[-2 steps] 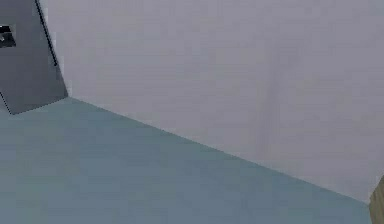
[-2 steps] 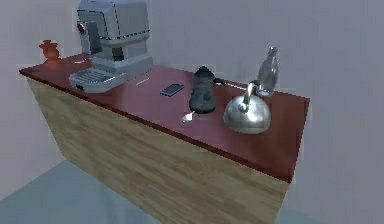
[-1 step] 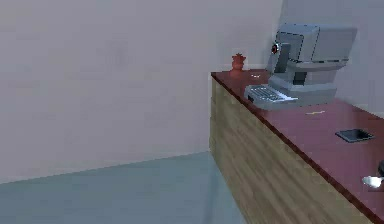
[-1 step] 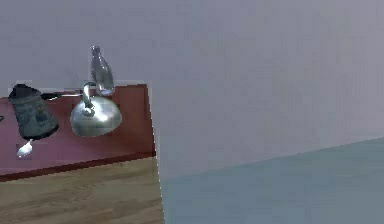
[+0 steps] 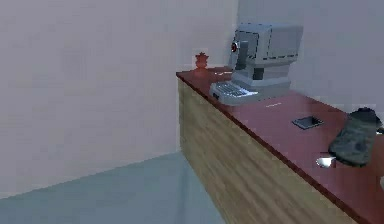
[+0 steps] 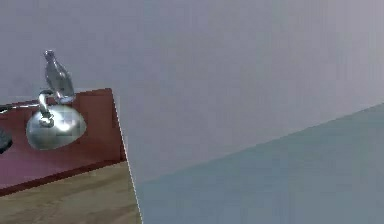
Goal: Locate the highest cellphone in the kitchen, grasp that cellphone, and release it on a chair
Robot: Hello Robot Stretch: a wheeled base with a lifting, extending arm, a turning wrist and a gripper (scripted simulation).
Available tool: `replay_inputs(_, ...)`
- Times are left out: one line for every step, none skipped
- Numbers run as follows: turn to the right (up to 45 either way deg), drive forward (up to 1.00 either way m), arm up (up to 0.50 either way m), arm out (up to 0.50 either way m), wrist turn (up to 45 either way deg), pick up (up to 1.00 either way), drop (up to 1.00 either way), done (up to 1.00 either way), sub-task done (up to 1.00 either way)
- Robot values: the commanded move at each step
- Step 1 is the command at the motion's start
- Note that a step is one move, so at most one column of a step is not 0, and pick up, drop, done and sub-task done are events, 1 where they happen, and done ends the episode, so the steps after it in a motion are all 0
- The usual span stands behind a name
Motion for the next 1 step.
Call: replay_inputs(0.0, 0.85, 0.0, 0.0, 0.0, 0.0, 0.0, 0.0, 0.0)
